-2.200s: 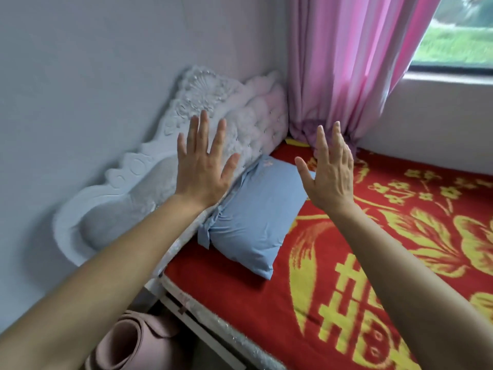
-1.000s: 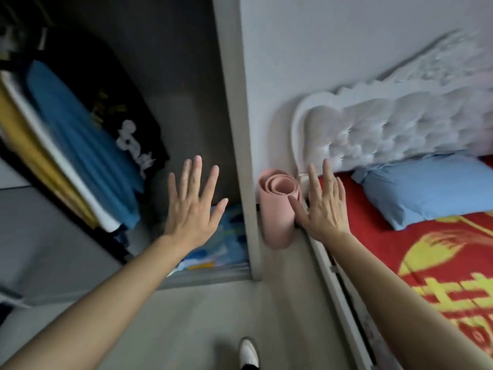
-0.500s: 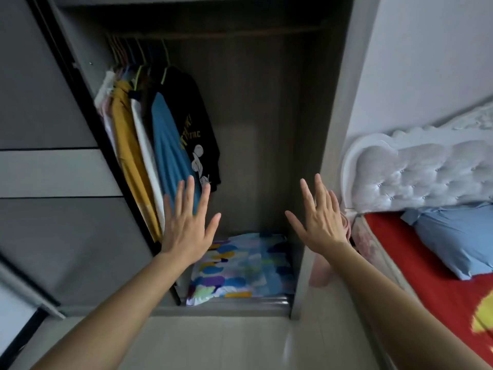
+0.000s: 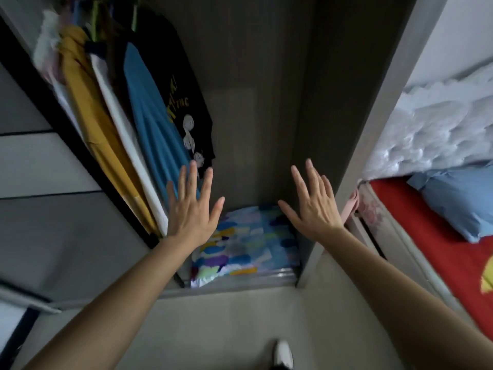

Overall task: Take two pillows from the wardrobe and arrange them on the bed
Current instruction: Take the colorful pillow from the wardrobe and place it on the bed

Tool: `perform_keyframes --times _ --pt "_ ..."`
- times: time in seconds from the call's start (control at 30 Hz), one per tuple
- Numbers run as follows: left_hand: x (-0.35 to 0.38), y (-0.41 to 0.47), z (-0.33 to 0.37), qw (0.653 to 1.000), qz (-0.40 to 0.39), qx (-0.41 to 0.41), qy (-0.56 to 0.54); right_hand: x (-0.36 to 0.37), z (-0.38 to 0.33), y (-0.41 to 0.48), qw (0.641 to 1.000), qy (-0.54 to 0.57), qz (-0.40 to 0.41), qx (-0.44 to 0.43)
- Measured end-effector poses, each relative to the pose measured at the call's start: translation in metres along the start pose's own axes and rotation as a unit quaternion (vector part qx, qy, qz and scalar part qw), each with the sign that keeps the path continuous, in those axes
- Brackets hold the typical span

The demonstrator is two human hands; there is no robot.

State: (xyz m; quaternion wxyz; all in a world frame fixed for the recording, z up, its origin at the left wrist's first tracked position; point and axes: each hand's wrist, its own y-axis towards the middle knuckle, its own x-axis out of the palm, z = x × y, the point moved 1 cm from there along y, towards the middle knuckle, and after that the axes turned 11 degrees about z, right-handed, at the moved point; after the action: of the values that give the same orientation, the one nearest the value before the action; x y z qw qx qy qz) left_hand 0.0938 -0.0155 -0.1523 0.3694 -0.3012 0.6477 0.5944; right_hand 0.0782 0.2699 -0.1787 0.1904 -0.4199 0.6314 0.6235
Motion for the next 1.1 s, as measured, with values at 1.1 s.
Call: perform_keyframes --times 1.1 --pt "0.672 -0.134 -0.052 0.936 -0.348 0.010 -0.048 0.632 0.085 -0.216 0.914 0.008 -0.399 0.079"
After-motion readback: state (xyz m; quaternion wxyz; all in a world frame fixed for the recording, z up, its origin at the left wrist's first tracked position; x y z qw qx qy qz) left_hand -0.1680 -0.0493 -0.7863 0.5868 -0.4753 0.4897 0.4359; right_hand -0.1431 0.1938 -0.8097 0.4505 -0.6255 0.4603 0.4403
